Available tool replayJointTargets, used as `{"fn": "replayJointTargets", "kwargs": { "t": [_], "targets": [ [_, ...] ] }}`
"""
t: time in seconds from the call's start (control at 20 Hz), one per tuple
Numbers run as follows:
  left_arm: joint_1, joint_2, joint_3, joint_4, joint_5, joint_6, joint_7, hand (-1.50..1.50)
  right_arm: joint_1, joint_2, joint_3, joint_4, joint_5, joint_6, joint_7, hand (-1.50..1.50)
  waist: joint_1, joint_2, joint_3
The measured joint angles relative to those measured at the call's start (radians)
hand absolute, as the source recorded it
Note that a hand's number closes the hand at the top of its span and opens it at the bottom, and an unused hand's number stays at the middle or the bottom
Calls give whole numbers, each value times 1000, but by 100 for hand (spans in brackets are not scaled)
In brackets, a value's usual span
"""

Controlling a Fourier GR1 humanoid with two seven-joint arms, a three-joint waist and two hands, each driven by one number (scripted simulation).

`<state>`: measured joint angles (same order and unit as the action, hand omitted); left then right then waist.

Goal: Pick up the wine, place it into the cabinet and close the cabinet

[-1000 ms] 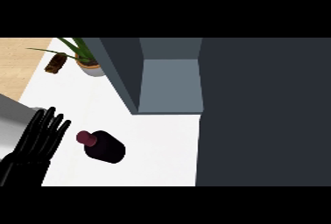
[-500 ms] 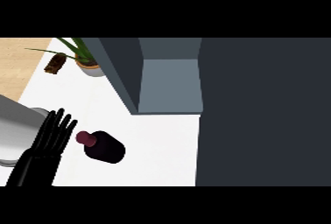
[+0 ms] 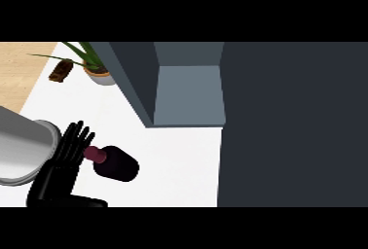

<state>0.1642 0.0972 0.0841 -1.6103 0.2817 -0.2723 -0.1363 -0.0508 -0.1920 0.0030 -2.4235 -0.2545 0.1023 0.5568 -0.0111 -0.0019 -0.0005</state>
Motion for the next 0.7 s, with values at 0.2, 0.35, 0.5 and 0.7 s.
{"fn": "replayJointTargets", "kwargs": {
  "t": [0.2,0.35,0.5,0.7],
  "targets": [
    [-7,-6,-5,56,-13,-27,-49,-150,-18,10,15,4,4,-7,13,-150,4,0,0],
    [-17,-22,-16,112,-36,-32,-90,-150,-19,11,9,-1,4,-12,24,-150,2,0,0],
    [-33,-20,-11,140,-36,-40,-101,-150,-33,4,0,-1,5,-10,38,-150,3,0,0],
    [-51,-1,8,206,-43,-66,-146,-150,-40,5,-18,3,4,-3,37,-150,4,0,0]
  ]
}}
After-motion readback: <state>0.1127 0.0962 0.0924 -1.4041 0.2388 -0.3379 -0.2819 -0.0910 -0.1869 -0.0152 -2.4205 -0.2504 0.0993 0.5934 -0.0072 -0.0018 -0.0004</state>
